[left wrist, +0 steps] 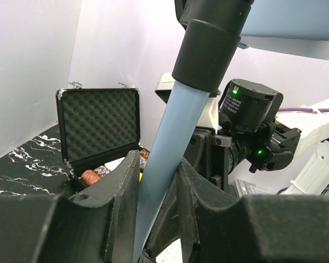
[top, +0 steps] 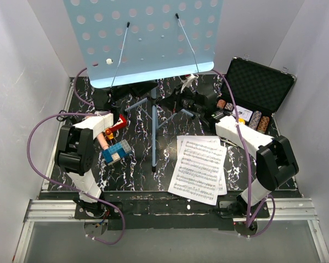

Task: Pack up the instrument practice props
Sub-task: Unscrew the knob on the music stand.

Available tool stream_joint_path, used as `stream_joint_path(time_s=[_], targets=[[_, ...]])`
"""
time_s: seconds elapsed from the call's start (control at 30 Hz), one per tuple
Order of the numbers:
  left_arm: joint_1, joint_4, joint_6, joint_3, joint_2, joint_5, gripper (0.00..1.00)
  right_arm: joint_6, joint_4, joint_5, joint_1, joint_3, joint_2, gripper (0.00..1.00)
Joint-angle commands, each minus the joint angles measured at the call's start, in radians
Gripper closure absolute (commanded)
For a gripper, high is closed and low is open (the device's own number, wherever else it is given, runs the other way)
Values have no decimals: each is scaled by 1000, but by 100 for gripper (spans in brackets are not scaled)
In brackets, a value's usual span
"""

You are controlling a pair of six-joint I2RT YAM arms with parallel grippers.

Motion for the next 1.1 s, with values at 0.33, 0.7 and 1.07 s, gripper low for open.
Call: stream_joint_path(time_s=[0.33,0.7,1.07], targets=[[5,-37,-125,-21,-14,-25,100,-631,157,336,137,-41,62,99],[4,-32,-140,-27,-5,-17,100,-1143,402,568,261,-164,86,99],[2,-26,-152,-27,-3,-28,100,-1464,611,637,323,-247,158,99]])
